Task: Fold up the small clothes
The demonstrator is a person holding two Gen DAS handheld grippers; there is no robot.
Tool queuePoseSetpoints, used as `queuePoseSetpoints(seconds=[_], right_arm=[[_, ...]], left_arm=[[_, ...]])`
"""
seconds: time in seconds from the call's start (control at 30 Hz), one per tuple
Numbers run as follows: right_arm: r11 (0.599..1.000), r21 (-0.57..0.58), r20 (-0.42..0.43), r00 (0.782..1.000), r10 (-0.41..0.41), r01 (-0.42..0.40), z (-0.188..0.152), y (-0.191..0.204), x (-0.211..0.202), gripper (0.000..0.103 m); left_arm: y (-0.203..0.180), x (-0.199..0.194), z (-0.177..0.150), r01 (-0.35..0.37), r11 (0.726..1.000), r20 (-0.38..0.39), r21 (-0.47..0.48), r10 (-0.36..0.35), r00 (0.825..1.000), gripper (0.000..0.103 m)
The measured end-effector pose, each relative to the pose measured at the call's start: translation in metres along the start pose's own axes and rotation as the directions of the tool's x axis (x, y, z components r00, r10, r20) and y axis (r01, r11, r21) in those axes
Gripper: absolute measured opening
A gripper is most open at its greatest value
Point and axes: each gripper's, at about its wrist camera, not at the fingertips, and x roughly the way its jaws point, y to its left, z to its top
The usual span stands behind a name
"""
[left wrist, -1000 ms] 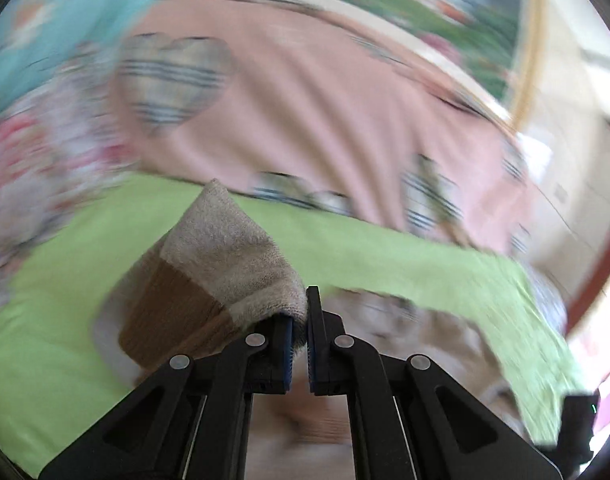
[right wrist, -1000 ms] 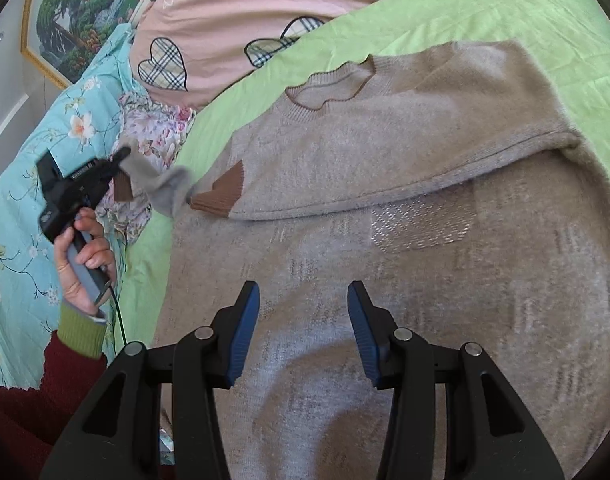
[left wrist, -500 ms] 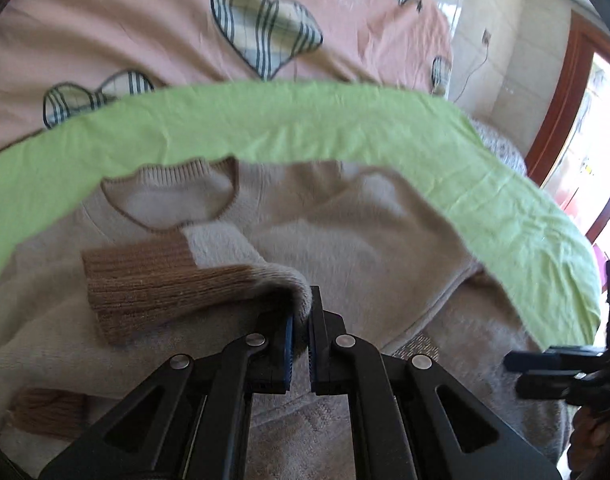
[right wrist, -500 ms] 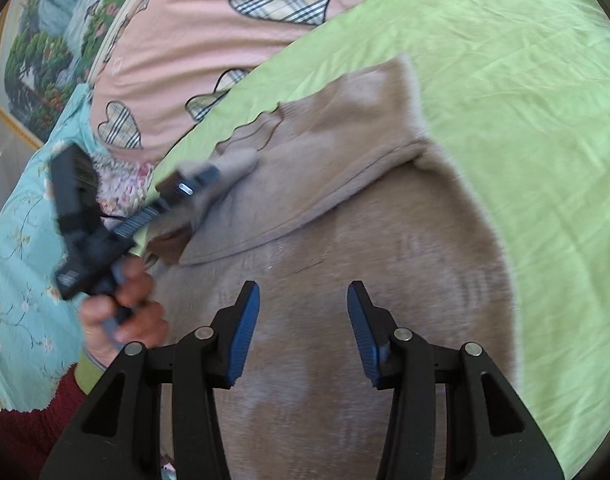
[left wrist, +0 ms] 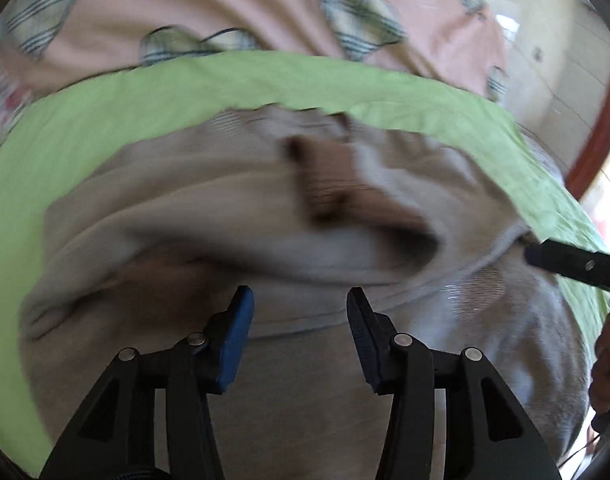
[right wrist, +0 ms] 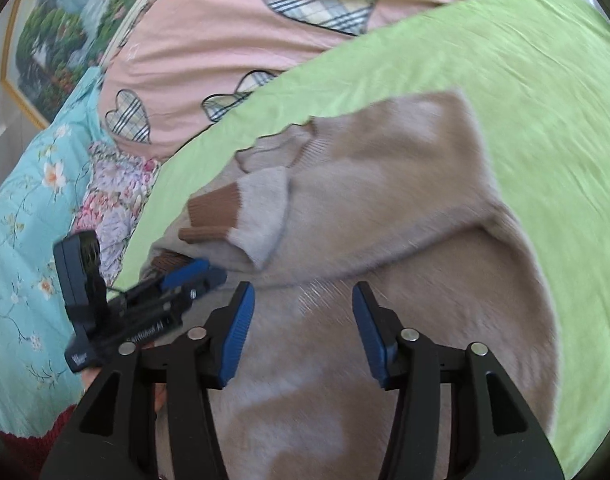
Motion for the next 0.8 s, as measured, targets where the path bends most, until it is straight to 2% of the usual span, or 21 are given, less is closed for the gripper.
queuePoseSetpoints(seconds=[0.1, 0.23, 0.33, 0.43, 0.47, 0.5, 0.53, 0.6, 0.67, 0.73, 0.8], right_arm=[[0.995, -0.095, 0.009, 1.0, -0.018, 0.018, 0.017, 0.026, 0.018, 0.058], [0.964, -0.266, -0.019, 0.999, -0.028, 0.022, 0.032, 0.069, 0.053, 0.062], [0.908, -0.416, -0.024, 0.998, -0.063, 0.047, 0.025, 0.096, 0.082, 0.067], [0.813, -0.55, 0.025, 0.976, -0.215, 0.194, 0.013, 0.108, 0.112, 0.067], [0.806, -0.547, 0.042, 0.969, -0.242, 0.225, 0.014, 0.104, 0.116, 0.051], [0.821, -0.523, 0.038, 0.969, -0.246, 0.229, 0.018, 0.097, 0.118, 0.015], [0.848, -0.482, 0.037, 0.972, -0.233, 0.222, 0.024, 0.089, 0.116, 0.007], [0.912, -0.358, 0.112, 0.979, -0.172, 0.201, 0.04, 0.068, 0.089, 0.007], [0.955, -0.23, 0.207, 0.969, -0.138, 0.185, 0.051, 0.042, 0.056, 0.007], [0.976, -0.142, 0.25, 0.96, -0.123, 0.162, 0.058, 0.018, 0.035, 0.006], [0.982, -0.123, 0.225, 0.967, -0.116, 0.146, 0.059, 0.004, 0.031, 0.007]], left_arm=[[0.037, -0.011, -0.006, -0.02, 0.992, 0.023, -0.123, 0.023, 0.999, 0.049], [0.073, -0.018, -0.012, -0.109, 0.961, 0.032, -0.255, 0.121, 0.992, 0.049], [0.091, -0.014, -0.018, -0.066, 0.938, 0.02, -0.339, 0.077, 0.997, 0.049], [0.092, -0.015, -0.019, -0.079, 0.933, 0.018, -0.351, 0.091, 0.996, 0.049], [0.091, -0.015, -0.019, -0.086, 0.932, 0.017, -0.353, 0.098, 0.995, 0.049], [0.092, -0.015, -0.02, -0.088, 0.929, 0.018, -0.36, 0.101, 0.995, 0.049], [0.092, -0.015, -0.02, -0.087, 0.926, 0.018, -0.367, 0.1, 0.995, 0.047], [0.098, -0.019, -0.02, -0.101, 0.914, 0.016, -0.392, 0.116, 0.993, 0.039], [0.102, -0.026, -0.02, -0.112, 0.9, 0.027, -0.421, 0.136, 0.99, 0.03], [0.105, -0.036, -0.022, -0.12, 0.893, 0.044, -0.434, 0.154, 0.987, 0.028], [0.1, -0.042, -0.027, -0.139, 0.898, 0.033, -0.418, 0.168, 0.985, 0.028]])
